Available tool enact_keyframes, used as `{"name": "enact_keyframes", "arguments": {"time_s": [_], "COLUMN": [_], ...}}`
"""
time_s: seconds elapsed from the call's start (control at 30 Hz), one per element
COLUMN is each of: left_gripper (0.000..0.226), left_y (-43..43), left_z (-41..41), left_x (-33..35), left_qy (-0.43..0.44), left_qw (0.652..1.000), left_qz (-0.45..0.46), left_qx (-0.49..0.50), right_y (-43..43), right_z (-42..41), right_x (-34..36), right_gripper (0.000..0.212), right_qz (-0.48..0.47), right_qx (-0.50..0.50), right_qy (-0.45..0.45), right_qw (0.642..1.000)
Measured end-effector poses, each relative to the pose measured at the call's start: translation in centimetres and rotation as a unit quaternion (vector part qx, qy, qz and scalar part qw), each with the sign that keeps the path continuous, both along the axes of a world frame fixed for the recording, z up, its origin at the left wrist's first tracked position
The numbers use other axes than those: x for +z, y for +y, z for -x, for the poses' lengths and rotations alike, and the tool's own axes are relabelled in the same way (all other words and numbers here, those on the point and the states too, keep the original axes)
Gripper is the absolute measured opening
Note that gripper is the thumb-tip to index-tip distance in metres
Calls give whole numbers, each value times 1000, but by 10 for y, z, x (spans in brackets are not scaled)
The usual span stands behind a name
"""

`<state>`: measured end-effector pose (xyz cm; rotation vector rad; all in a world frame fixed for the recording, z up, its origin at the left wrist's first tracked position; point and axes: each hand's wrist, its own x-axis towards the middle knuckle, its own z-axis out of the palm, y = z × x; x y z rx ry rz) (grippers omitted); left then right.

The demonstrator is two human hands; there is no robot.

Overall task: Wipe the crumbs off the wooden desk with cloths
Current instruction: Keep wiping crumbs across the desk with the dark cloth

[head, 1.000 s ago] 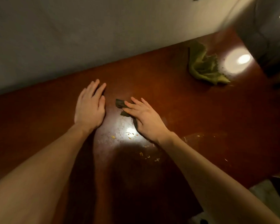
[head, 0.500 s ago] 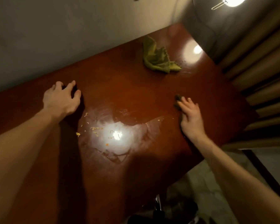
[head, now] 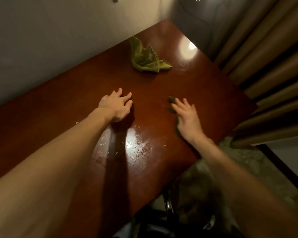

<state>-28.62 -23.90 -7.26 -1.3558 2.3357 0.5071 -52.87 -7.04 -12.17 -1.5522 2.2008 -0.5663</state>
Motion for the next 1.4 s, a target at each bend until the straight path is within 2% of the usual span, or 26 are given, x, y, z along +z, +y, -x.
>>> {"name": "enact_keyframes", "arguments": {"time_s": [0.07,0.17,0.37,0.47,0.57,0.7,0.83,0.9,1.03,1.1,1.17,1.27,1.33,1.4], "left_gripper": [59,61,63,63,62,60,60,60,60,60,60,58,57,55], "left_y": [-2,-2,0,-1,0,8,14,15,15,14,14,18,22,24], "left_z": [-1,0,1,5,8,8,7,7,3,-2,-4,-12,-30,-63], "left_x": [0,-1,-2,1,4,10,14,12,6,3,5,16,22,27], "left_qy": [-12,-15,-20,-29,-39,-54,-55,-50,-32,-26,-28,-22,11,58], "left_qw": [1000,1000,1000,999,999,998,997,998,999,999,998,997,999,998], "left_qz": [-2,1,-3,-11,-25,-35,-36,-31,-24,-32,-45,-57,-26,30], "left_qx": [-10,-17,-14,-8,0,-17,-28,-25,-28,-30,-32,-39,-31,-1], "right_y": [26,61,74,48,22,25,53,67,61,46,30,10,6,11], "right_z": [36,32,-100,-166,-191,-164,-83,-51,-61,-100,-149,-201,-210,-199], "right_x": [0,2,1,5,9,6,6,7,5,8,11,8,2,0], "right_gripper": [56,52,69,82,81,79,65,55,56,68,77,76,75,75], "right_qz": [-16,-17,-9,-11,-8,3,2,-6,-15,-11,-8,-16,-21,-15], "right_qx": [-20,-79,-114,-81,-38,17,-51,-44,-66,-45,19,112,130,108], "right_qy": [-9,-17,-13,-21,-63,-55,-39,-55,-34,-26,-28,-44,-50,-52], "right_qw": [1000,997,993,996,997,998,998,997,997,999,999,993,990,993]}}
